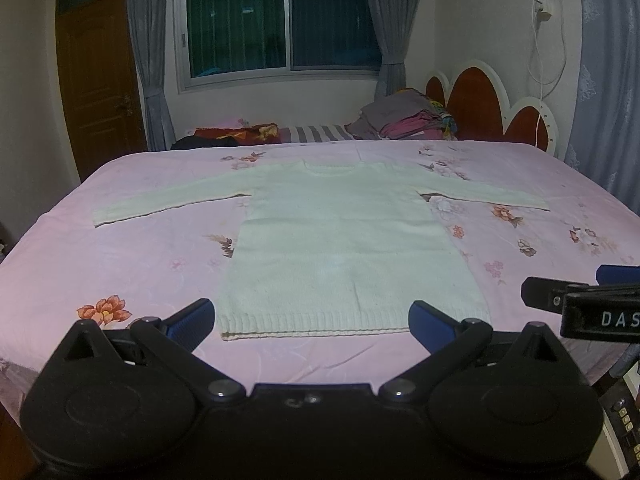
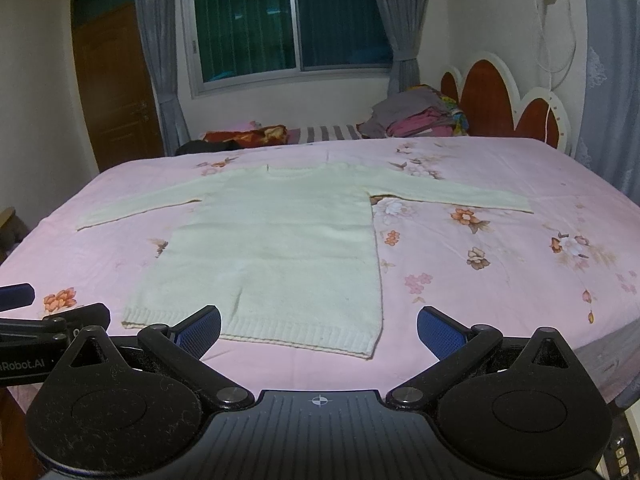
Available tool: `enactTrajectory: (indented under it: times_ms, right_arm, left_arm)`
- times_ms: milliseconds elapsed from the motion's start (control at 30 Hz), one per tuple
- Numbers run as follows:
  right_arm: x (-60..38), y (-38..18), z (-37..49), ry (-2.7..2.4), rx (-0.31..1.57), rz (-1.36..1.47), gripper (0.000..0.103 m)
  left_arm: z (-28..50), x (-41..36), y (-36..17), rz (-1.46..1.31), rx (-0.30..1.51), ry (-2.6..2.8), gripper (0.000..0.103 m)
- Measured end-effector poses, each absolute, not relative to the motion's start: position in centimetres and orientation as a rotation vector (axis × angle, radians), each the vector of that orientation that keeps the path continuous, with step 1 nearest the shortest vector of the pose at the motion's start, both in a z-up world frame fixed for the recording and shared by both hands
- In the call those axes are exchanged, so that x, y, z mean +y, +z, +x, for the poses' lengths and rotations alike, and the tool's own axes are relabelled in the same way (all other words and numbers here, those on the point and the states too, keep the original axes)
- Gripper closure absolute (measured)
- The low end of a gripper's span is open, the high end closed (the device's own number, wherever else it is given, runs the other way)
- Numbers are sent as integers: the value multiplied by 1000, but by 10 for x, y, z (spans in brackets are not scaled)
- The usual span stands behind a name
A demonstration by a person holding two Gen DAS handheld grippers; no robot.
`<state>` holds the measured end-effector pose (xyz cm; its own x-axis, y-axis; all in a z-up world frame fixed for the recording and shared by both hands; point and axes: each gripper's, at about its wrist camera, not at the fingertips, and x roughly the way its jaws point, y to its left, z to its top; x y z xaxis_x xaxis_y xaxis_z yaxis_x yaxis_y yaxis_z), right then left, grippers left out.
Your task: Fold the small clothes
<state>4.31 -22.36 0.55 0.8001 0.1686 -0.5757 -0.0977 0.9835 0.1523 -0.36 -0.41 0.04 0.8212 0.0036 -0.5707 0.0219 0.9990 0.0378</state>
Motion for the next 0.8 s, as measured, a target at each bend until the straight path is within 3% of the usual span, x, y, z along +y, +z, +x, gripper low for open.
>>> enactTrajectory:
  times_ms: [800]
  right_arm:
    - [-225, 4, 41, 143, 634, 126, 0]
  left_arm:
    - [-5, -5, 0, 44, 611, -9, 0]
